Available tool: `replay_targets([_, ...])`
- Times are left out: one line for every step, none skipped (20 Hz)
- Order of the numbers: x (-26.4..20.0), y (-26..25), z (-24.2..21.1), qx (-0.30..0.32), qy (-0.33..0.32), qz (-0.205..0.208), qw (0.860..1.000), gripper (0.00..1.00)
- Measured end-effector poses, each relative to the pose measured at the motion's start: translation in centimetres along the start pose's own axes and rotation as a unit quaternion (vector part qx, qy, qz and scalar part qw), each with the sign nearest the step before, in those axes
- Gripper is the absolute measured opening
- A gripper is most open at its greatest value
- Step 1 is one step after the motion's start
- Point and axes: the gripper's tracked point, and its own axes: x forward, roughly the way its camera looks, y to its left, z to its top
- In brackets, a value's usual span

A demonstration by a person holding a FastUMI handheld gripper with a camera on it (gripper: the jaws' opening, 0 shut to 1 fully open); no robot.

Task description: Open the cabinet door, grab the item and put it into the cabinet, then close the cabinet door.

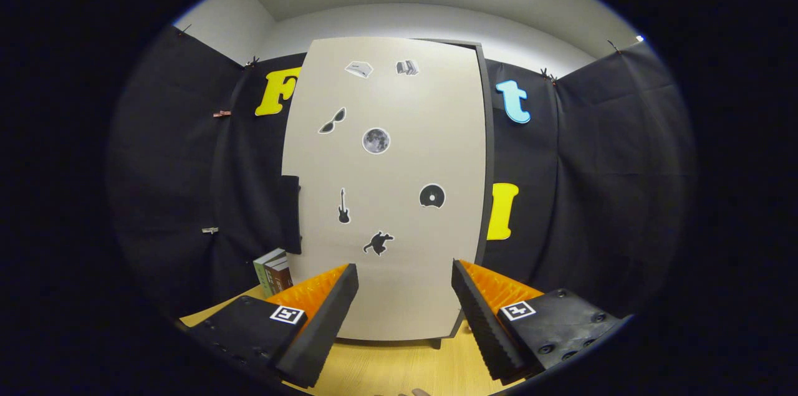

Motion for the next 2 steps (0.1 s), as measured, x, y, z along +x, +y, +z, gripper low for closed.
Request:
replay_targets([0.13,-0.09,0.28,-0.002,-0.005,-0.001,1.0,0.98])
replay_targets([0.37,-0.17,0.56,-0.003,-0.009,-0.002,1.0,0.98])
